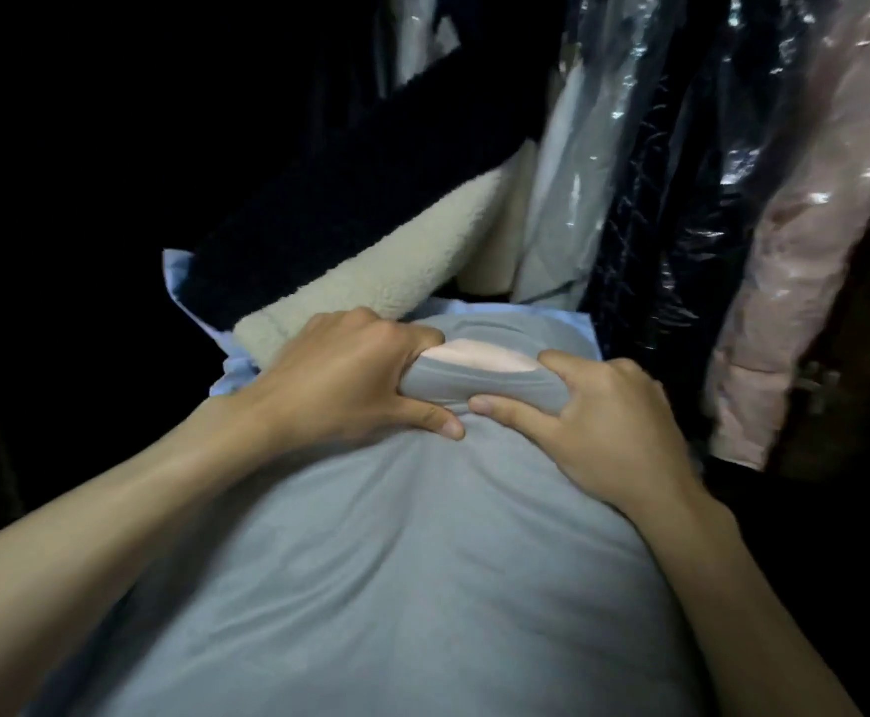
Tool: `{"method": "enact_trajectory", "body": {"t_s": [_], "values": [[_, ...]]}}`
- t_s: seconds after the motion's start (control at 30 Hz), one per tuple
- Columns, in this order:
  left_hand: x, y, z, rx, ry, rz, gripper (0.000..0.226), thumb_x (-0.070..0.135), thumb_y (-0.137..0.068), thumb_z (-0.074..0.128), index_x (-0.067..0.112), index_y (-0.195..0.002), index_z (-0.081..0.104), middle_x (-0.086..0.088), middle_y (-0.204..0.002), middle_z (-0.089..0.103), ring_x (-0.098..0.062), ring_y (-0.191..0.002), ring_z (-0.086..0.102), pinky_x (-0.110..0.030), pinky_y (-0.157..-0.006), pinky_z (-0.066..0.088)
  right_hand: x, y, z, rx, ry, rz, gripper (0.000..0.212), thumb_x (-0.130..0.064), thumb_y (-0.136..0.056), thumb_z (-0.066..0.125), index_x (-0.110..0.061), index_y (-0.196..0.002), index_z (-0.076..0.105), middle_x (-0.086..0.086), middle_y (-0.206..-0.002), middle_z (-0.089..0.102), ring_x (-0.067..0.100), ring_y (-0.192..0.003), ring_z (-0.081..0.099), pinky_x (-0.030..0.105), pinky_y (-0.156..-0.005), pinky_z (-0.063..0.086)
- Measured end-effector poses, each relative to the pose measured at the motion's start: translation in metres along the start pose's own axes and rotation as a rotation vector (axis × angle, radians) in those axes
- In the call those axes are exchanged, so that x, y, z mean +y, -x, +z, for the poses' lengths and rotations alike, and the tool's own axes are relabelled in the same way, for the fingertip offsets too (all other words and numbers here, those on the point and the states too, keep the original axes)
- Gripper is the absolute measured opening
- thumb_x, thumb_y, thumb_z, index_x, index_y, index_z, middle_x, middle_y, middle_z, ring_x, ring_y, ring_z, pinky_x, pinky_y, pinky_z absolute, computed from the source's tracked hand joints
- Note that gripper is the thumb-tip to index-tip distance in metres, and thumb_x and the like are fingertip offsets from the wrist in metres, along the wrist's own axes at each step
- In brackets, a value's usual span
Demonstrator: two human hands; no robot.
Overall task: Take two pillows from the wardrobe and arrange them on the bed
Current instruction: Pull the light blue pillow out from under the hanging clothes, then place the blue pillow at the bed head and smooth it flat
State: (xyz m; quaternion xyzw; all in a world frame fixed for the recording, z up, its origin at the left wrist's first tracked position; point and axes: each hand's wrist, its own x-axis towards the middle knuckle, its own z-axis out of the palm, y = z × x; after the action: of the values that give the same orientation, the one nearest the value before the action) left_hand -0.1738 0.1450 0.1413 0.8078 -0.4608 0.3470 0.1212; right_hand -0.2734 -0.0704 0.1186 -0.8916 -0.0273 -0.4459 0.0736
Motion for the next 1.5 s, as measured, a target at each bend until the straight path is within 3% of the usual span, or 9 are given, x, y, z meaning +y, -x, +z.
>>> {"method": "enact_trajectory", "body": {"t_s": [0.17, 0.37, 0.6, 0.73, 0.9, 1.13, 1.3, 1.4, 1.5], "values": [[-0.026, 0.098, -0.046, -0.104, -0.209, -0.246, 0.06, 0.093, -0.064, 0.049, 0.036, -0.081, 0.048, 0.013, -0.061, 0.058, -0.014, -0.065, 0.06, -0.032, -0.049, 0.04, -0.063, -0.002, 0.083, -0.154, -0.354, -0.148, 0.078, -0.099, -0.065, 0.042, -0.023, -0.073, 0.06, -0.007, -0.067, 0.068, 0.012, -0.069, 0.065, 0.036, -0.058, 0.053], [0.009, 0.202, -0.085, -0.223, -0.371, -0.614, 0.05, 0.087, -0.068, 0.054, 0.04, -0.082, 0.042, 0.009, -0.058, 0.055, -0.017, -0.063, 0.062, -0.032, -0.049, 0.038, -0.142, 0.024, 0.133, -0.219, -0.602, -0.454, 0.065, -0.09, -0.068, 0.051, -0.027, -0.065, 0.037, 0.001, -0.059, 0.063, 0.025, -0.062, 0.064, 0.034, -0.047, 0.044], [0.045, 0.316, -0.141, -0.288, -0.577, -1.089, 0.054, 0.084, -0.069, 0.054, 0.033, -0.089, 0.052, 0.001, -0.076, 0.071, -0.025, -0.08, 0.067, -0.033, -0.057, 0.035, -0.275, 0.058, 0.157, -0.339, -0.841, -0.81, 0.053, -0.079, -0.069, 0.05, -0.026, -0.071, 0.045, 0.004, -0.065, 0.068, 0.033, -0.067, 0.067, 0.034, -0.05, 0.04], [0.054, 0.378, -0.188, -0.338, -0.806, -1.2, 0.062, 0.086, -0.066, 0.044, 0.029, -0.091, 0.053, 0.0, -0.073, 0.07, -0.024, -0.076, 0.068, -0.033, -0.055, 0.039, -0.364, 0.064, 0.159, -0.46, -0.944, -1.021, 0.056, -0.083, -0.07, 0.053, -0.03, -0.07, 0.037, -0.01, -0.063, 0.051, 0.02, -0.062, 0.057, 0.031, -0.055, 0.035], [0.05, 0.452, -0.241, -0.362, -1.002, -1.271, 0.046, 0.074, -0.073, 0.052, 0.029, -0.083, 0.054, -0.001, -0.067, 0.067, -0.026, -0.065, 0.067, -0.033, -0.052, 0.041, -0.474, 0.081, 0.162, -0.665, -0.975, -1.127, 0.056, -0.09, -0.069, 0.053, -0.037, -0.088, 0.046, -0.017, -0.089, 0.06, 0.006, -0.076, 0.057, 0.027, -0.064, 0.047], [0.045, 0.539, -0.305, -0.066, -1.053, -1.532, 0.027, 0.054, -0.078, 0.052, 0.027, -0.083, 0.054, 0.001, -0.073, 0.069, -0.032, -0.075, 0.066, -0.037, -0.055, 0.045, -0.584, 0.129, 0.181, -1.008, -1.172, -0.992, 0.065, -0.077, -0.075, 0.065, -0.037, -0.123, 0.047, -0.014, -0.123, 0.057, 0.004, -0.106, 0.057, 0.028, -0.085, 0.049], [0.044, 0.572, -0.327, 0.206, -1.109, -1.648, 0.023, 0.045, -0.08, 0.064, 0.029, -0.074, 0.048, 0.005, -0.059, 0.056, -0.031, -0.067, 0.064, -0.035, -0.05, 0.034, -0.66, 0.168, 0.204, -1.292, -1.142, -1.057, 0.123, -0.089, -0.057, 0.068, -0.036, -0.154, 0.014, -0.008, -0.161, 0.028, 0.017, -0.141, 0.038, 0.044, -0.11, 0.041], [0.041, 0.582, -0.327, 0.395, -1.194, -1.679, 0.026, 0.046, -0.077, 0.059, 0.021, -0.078, 0.052, 0.001, -0.057, 0.056, -0.022, -0.059, 0.06, -0.038, -0.05, 0.042, -0.715, 0.168, 0.226, -1.333, -1.114, -1.136, 0.143, -0.094, -0.042, 0.07, -0.041, -0.155, 0.001, -0.01, -0.165, 0.014, 0.02, -0.148, 0.026, 0.05, -0.114, 0.035], [0.043, 0.588, -0.326, 0.599, -1.169, -1.663, 0.025, 0.044, -0.078, 0.061, 0.019, -0.083, 0.06, -0.003, -0.061, 0.057, -0.004, -0.065, 0.052, -0.044, -0.054, 0.046, -0.778, 0.148, 0.25, -1.394, -1.22, -1.142, 0.14, -0.093, -0.042, 0.073, -0.04, -0.155, 0.009, -0.009, -0.163, 0.023, 0.02, -0.148, 0.027, 0.047, -0.115, 0.034]]}}
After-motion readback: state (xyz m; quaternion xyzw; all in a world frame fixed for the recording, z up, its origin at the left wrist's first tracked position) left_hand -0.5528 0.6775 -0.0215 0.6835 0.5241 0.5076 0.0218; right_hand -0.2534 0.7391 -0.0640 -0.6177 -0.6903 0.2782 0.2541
